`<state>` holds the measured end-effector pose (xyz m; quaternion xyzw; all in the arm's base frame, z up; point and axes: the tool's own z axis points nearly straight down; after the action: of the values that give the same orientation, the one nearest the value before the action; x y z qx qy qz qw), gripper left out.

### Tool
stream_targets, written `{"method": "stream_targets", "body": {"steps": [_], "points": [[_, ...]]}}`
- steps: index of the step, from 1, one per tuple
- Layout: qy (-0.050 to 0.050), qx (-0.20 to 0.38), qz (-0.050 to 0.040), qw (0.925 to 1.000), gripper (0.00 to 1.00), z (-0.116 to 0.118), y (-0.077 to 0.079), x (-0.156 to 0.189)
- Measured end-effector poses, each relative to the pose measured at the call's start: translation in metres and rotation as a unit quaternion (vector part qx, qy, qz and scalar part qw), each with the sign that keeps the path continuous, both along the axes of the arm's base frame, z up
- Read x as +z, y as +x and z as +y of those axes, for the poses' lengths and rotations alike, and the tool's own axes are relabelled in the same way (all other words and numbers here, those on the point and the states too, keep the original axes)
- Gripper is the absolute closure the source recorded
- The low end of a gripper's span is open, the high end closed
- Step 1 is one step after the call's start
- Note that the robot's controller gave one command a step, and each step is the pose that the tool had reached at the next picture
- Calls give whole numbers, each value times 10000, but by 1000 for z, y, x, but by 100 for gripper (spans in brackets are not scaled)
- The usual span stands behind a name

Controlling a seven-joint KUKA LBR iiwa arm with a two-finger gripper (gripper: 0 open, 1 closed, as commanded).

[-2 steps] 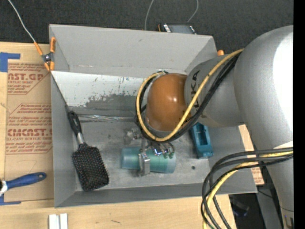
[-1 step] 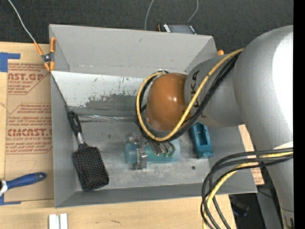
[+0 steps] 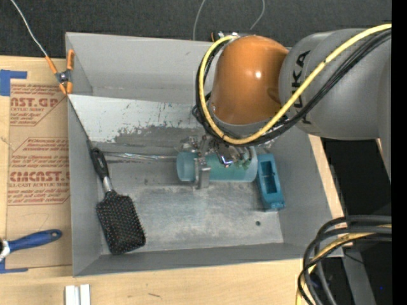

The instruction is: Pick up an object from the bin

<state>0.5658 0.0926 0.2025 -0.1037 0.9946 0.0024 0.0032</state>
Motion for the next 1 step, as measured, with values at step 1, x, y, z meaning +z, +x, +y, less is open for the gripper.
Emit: {"method": "stream_targets", "body": {"steps": [1], "points": [[4,620,-4,9981,100,41,-8,-15]]}}
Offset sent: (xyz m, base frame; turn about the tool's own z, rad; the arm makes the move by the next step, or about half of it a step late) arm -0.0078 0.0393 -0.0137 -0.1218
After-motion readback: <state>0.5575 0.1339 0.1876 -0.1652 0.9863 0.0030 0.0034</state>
